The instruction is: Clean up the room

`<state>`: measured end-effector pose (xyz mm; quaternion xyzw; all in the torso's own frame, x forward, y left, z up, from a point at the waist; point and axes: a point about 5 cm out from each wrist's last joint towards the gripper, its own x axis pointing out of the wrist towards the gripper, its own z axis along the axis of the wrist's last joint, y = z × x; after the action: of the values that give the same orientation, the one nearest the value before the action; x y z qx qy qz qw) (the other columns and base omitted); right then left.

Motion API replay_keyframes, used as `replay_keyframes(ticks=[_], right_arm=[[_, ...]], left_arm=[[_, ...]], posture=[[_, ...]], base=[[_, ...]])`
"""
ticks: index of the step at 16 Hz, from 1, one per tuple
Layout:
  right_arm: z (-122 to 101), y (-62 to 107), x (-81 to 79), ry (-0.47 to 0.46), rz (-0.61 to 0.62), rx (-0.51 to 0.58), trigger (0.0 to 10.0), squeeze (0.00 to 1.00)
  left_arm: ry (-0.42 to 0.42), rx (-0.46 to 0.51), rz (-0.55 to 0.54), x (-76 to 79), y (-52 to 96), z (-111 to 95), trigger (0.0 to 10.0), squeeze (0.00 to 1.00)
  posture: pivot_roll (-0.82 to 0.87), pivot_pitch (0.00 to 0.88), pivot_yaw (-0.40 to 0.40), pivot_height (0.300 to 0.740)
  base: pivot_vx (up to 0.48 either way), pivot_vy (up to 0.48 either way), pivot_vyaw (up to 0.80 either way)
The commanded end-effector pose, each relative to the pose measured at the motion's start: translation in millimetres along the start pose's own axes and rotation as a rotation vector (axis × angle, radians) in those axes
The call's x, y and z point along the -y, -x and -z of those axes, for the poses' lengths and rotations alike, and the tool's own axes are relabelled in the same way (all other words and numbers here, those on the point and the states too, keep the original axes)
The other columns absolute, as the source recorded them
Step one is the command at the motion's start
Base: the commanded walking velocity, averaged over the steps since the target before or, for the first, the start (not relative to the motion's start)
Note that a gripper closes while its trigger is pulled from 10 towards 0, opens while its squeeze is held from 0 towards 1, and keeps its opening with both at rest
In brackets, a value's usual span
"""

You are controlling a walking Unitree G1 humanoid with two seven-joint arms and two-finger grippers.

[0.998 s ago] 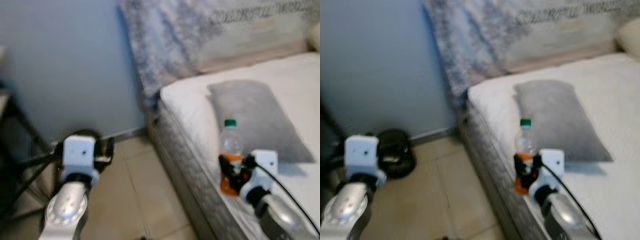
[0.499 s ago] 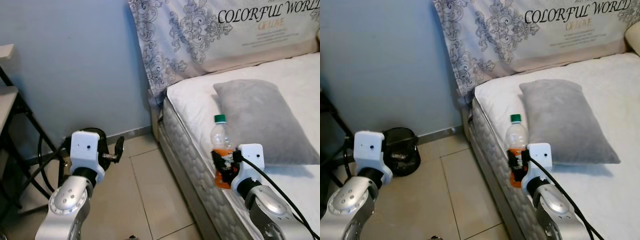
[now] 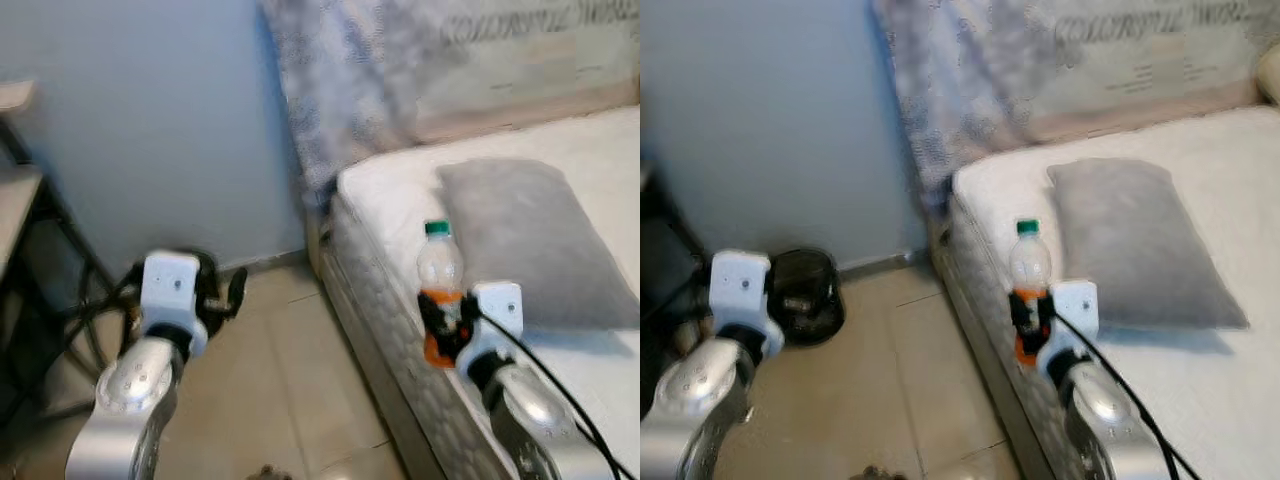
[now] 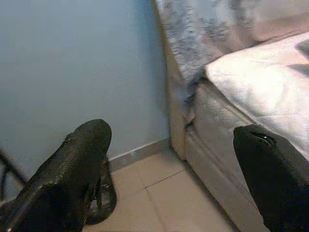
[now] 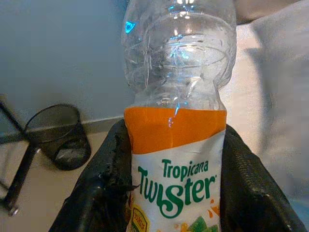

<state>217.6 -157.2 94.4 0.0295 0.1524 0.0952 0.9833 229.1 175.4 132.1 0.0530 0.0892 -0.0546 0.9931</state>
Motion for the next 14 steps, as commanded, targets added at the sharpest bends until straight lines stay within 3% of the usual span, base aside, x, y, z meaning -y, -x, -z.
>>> replay_keyframes(ticks=[1, 4, 7, 13, 14], right_arm=[[-0.1, -1.4, -1.2, 0.005, -0.001, 0.007, 10.0, 0.0], [4.0, -6.9, 5.3, -0.042, 0.017, -0.004, 10.0, 0.0], [4.0, -7.6, 10.2, -0.004, 0.046, -0.007, 10.0, 0.0], [4.3, -3.7, 0.3, 0.009, -0.013, 0.0, 10.0, 0.0], [4.0, -4.2, 0.1, 0.014, -0.021, -0.003, 10.0, 0.0]], left_arm=[[-0.002, -0.015, -0.001, -1.6, -1.0, 3.0, 10.0, 0.0], [-0.001, -0.02, 0.008, 0.9, -2.1, 4.1, 10.0, 0.0], [-0.003, -0.023, 0.008, 0.3, -3.0, 4.2, 10.0, 0.0], [-0.003, -0.027, 0.005, 0.1, -1.5, 5.1, 10.0, 0.0], [-0.004, -0.028, 0.003, 0.3, -0.8, 5.8, 10.0, 0.0]], posture=[[-0.03, 0.0, 0.058, 0.74], [-0.04, 0.0, 0.061, 0.74], [-0.04, 0.0, 0.062, 0.74], [-0.04, 0.0, 0.046, 0.74], [-0.03, 0.0, 0.039, 0.74]], base=[[0.0, 0.0, 0.8], [0.177, 0.0, 0.27], [0.282, 0.0, 0.0], [0.309, 0.0, 0.0], [0.311, 0.0, 0.8]])
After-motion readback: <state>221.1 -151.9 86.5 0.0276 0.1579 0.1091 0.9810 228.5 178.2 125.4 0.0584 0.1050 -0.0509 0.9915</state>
